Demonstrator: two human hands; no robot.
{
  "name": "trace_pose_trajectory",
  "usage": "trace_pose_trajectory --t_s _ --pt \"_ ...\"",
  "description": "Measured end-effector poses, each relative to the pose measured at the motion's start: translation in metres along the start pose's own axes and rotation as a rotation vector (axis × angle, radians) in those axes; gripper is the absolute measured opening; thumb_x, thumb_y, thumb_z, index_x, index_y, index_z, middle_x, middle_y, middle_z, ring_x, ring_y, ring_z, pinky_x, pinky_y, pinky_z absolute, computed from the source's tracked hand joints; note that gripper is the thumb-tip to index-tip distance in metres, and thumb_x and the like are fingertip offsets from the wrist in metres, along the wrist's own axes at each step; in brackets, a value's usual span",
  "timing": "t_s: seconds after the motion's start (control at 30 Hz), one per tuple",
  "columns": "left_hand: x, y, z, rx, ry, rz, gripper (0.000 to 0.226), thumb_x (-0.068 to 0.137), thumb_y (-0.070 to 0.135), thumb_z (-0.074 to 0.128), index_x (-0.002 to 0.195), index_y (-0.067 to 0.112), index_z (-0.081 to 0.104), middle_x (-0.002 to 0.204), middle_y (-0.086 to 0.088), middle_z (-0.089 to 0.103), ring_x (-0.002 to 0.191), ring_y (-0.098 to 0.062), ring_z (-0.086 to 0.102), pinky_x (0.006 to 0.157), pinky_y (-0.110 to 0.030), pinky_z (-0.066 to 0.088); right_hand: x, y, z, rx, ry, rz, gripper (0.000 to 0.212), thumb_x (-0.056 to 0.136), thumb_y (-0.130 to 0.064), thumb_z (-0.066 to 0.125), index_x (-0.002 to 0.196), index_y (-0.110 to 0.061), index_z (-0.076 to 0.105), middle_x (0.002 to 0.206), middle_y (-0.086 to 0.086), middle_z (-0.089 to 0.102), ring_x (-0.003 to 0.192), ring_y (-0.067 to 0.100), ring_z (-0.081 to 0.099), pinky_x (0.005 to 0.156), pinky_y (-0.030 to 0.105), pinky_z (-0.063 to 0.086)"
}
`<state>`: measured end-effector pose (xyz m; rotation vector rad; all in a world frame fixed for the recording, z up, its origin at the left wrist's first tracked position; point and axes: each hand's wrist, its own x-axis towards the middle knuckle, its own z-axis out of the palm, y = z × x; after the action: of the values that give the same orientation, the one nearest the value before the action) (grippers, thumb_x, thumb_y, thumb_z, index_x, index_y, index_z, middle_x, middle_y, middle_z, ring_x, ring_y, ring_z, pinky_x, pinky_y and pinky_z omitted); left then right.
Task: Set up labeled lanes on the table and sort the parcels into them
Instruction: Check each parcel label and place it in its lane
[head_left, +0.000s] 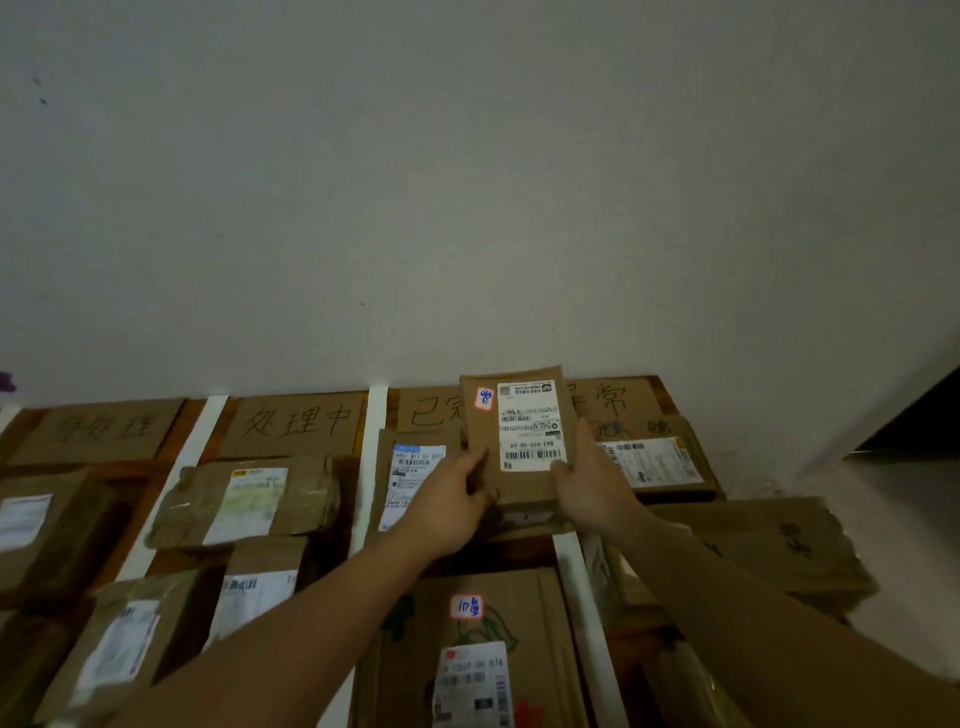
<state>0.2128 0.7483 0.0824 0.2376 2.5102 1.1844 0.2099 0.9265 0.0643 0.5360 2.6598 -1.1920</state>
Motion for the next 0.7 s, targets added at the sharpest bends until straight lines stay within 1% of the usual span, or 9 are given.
trace_pose_trajectory --t_s 0.03,0.1,0.13,0.2,0.3,0.43,0.53,0.6,0.7 --pt "0.001 0.0 0.001 0.006 -0.003 -0.011 0.055 0.093 0.018 0.054 0.144 0.024 0.033 0.14 0.004 0.043 0.127 -0.014 0.043 0.105 -0.032 0.037 0.002 0.001 0.0 -0.014 -0.01 0.002 0.057 0.096 -0.024 0.046 0.145 -0.027 0.017 0.134 0.006 0.05 0.105 0.022 0.06 0.079 0.039 0.059" --pt "0.003 -0.004 0.003 0.036 -0.017 -0.032 0.053 0.093 0.017 0.055 0.142 0.023 0.036 0.141 0.003 0.042 0.128 -0.015 0.042 0.105 -0.03 0.035 0.004 0.004 0.004 -0.062 -0.045 0.012 0.06 0.097 -0.024 0.045 0.148 -0.026 0.013 0.138 0.007 0.046 0.111 0.023 0.056 0.089 0.037 0.053" --pt "0.003 -0.006 0.003 0.061 -0.029 -0.041 0.051 0.093 0.017 0.055 0.141 0.023 0.038 0.14 0.003 0.042 0.128 -0.014 0.041 0.105 -0.029 0.034 0.003 0.005 0.007 -0.084 -0.062 0.018 0.062 0.097 -0.024 0.045 0.149 -0.026 0.011 0.14 0.007 0.043 0.112 0.022 0.054 0.089 0.033 0.049" --pt "0.004 -0.011 0.005 0.108 -0.049 -0.052 0.045 0.092 0.018 0.055 0.136 0.025 0.045 0.137 0.004 0.044 0.125 -0.013 0.042 0.103 -0.027 0.034 0.0 0.008 0.013 -0.092 -0.1 0.028 0.065 0.098 -0.023 0.046 0.15 -0.028 0.008 0.139 0.006 0.039 0.108 0.019 0.052 0.082 0.028 0.046" --pt "0.006 -0.017 0.009 0.176 -0.084 -0.054 0.042 0.092 0.02 0.055 0.133 0.026 0.048 0.138 0.002 0.043 0.124 -0.013 0.043 0.101 -0.025 0.034 0.0 0.017 0.024 -0.1 -0.147 0.045 0.068 0.098 -0.025 0.045 0.151 -0.026 0.002 0.142 0.007 0.036 0.116 0.023 0.052 0.088 0.032 0.048" --pt "0.007 -0.022 0.014 0.321 -0.094 -0.075 0.055 0.093 0.017 0.054 0.144 0.02 0.034 0.155 0.0 0.018 0.14 -0.02 0.025 0.112 -0.029 0.024 -0.001 0.021 0.034 -0.117 -0.194 0.021 0.071 0.097 -0.022 0.046 0.152 -0.025 0.002 0.146 0.008 0.035 0.12 0.024 0.052 0.095 0.036 0.049" --pt "0.008 -0.026 0.015 0.349 -0.105 -0.072 0.057 0.092 0.015 0.054 0.145 0.019 0.033 0.157 0.0 0.013 0.142 -0.02 0.021 0.113 -0.029 0.023 -0.003 0.02 0.04 -0.163 -0.236 0.001 0.074 0.097 -0.02 0.047 0.153 -0.025 -0.002 0.151 0.009 0.023 0.122 0.023 0.049 0.098 0.033 0.046" --pt "0.009 -0.03 0.015 0.383 -0.115 -0.049 0.056 0.092 0.016 0.054 0.145 0.02 0.034 0.157 -0.001 0.014 0.142 -0.021 0.021 0.114 -0.03 0.022 -0.004 0.021 0.042 -0.21 -0.239 -0.017 0.079 0.097 -0.021 0.047 0.153 -0.026 -0.009 0.154 0.009 0.011 0.129 0.024 0.041 0.103 0.034 0.043" --pt "0.013 -0.041 0.009 0.492 -0.037 -0.032 0.054 0.093 0.03 0.053 0.144 0.027 0.034 0.155 0.001 0.022 0.142 -0.024 0.018 0.115 -0.039 0.02 -0.007 0.02 0.04 -0.356 -0.191 -0.108 0.074 0.097 -0.028 0.046 0.153 -0.024 -0.003 0.158 0.006 -0.01 0.144 0.027 0.012 0.115 0.043 0.027"
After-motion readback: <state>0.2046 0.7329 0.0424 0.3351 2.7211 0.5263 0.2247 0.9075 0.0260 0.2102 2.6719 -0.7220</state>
